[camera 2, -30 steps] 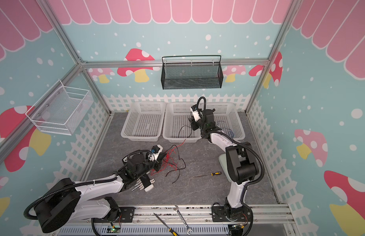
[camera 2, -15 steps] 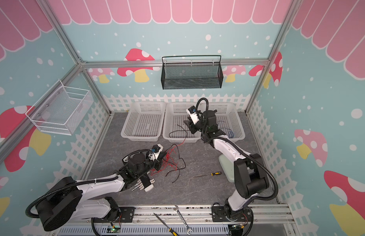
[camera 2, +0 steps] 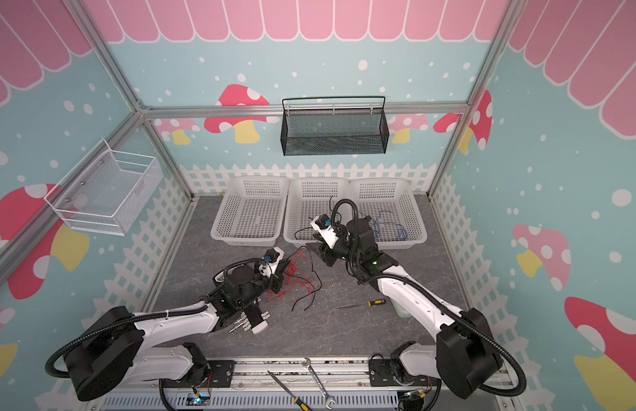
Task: Untangle the cables
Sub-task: 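Return the right gripper to the tangle and grasp another black wire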
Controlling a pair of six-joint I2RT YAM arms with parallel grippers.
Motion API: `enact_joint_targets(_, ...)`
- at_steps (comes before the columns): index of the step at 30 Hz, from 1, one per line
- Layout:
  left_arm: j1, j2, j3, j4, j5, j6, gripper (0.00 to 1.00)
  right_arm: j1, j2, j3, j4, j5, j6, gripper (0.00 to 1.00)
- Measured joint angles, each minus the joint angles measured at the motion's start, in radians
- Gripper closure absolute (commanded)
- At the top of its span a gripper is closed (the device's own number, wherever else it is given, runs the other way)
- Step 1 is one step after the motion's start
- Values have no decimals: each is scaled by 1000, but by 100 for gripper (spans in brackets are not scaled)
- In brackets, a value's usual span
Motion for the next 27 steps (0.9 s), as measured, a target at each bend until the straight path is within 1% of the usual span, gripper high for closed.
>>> enact_joint_targets(10, -13, 2, 1, 16, -7, 10, 100, 35, -10, -40, -37, 16, 39, 59)
enact_joint_targets(13, -15, 1, 1, 21, -6, 11, 100, 41, 3, -41, -37, 26, 45, 62)
enact_joint_targets(14, -16, 1, 1, 21, -6, 11, 100, 42, 8, -42, -37, 27, 48, 63)
enact_joint_targets(17, -19, 1, 1, 24, -6, 11, 100, 46, 26, -42, -37, 28, 57, 74)
enact_joint_targets(21, -19, -7, -1, 29, -7, 10, 100, 48, 40, -45, -35, 28, 67, 97)
enact_joint_targets(22, -19, -9, -2, 31, -7, 10, 100, 48, 40, -47, -35, 29, 69, 100)
enact_joint_targets(26, -19, -9, -2, 31, -10, 10, 100, 48, 38, -48, -25, 38, 74, 100)
enact_joint_targets(27, -19, -9, -2, 30, -10, 10, 98, 48, 36, -48, -23, 42, 74, 100)
